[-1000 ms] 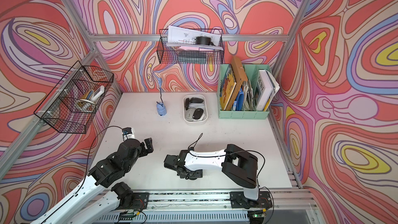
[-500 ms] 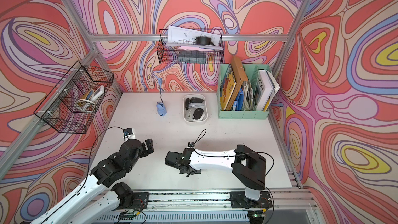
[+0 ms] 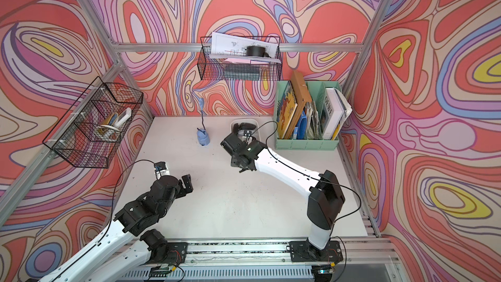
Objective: Put the mouse in the storage box
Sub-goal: Place the mouse in the storage box.
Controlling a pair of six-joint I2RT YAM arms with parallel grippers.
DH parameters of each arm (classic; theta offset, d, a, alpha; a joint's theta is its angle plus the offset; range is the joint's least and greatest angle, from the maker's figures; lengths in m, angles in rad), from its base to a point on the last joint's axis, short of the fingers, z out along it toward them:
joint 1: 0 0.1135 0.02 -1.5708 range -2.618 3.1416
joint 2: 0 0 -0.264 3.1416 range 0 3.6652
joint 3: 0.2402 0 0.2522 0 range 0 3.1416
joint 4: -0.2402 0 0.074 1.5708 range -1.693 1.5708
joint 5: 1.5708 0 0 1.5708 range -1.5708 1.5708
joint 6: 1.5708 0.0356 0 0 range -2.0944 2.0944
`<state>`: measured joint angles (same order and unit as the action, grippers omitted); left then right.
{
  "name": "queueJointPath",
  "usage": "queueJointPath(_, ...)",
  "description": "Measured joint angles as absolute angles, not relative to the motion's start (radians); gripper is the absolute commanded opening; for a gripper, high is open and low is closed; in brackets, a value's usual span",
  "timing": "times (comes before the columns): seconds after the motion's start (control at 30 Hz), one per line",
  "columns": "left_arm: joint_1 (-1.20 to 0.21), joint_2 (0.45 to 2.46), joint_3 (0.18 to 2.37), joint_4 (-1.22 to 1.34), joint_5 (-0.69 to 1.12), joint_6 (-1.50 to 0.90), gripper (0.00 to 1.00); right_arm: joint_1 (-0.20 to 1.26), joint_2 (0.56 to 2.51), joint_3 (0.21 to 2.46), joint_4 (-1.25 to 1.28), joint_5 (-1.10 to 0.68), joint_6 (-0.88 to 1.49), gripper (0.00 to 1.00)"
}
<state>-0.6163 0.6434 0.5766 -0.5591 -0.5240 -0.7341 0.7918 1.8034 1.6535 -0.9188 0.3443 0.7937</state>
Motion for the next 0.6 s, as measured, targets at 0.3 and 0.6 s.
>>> queueJointPath(0.3,-0.616,0.630,0.548,-0.545,-0.567,-0.741,0.99,0.583,2.148,2.009,-0.920,0.232,0.602,0.54)
queueJointPath(0.6,-0.616,0.630,0.546,-0.536,-0.595,-0.749,0.99,0.523,2.368,2.270,-0.928,0.162,0.506,0.55)
